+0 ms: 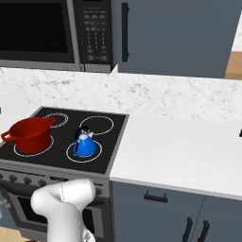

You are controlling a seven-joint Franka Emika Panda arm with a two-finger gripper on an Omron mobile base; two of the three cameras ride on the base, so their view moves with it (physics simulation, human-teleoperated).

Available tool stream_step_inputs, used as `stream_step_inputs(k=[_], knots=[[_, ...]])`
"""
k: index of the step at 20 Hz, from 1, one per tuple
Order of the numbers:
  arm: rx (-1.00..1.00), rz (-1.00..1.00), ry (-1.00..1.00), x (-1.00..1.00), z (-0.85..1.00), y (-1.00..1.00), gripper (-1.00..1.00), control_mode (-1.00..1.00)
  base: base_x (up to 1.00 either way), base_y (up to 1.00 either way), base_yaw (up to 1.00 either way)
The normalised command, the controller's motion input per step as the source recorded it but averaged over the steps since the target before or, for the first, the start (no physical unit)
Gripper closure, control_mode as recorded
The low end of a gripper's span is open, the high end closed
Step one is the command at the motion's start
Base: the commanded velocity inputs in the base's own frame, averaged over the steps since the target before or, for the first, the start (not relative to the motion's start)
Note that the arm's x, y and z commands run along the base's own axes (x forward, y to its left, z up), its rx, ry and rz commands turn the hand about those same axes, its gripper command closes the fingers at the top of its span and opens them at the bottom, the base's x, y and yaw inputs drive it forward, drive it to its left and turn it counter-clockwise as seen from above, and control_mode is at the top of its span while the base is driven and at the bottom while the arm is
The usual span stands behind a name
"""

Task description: Pick the kettle from the counter and place it on a stove burner. Then turn the burner on.

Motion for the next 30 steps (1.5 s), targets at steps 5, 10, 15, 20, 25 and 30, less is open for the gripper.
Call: stream_step_inputs(k=[5,10,15,20,25,30], knots=[[0.43,-0.1,-0.21,0.76,0.07,-0.23,-1.0,-1.0,0.0,0.0,0.0],[0.1,0.0,-0.08,0.74,-0.06,-0.15,-1.0,-1.0,0.0,0.0,0.0],[-0.04,0.19,0.0,0.15,-0.51,-0.02,-1.0,-1.0,0.0,0.0,0.0],[0.0,0.33,0.0,0.0,-0.27,0.0,-1.0,-1.0,0.0,0.0,0.0],[0.0,0.1,-0.05,0.19,-0.02,0.0,-1.0,-1.0,0.0,0.0,0.0],[0.0,0.03,-0.04,0.19,-0.03,0.0,-1.0,-1.0,0.0,0.0,0.0]])
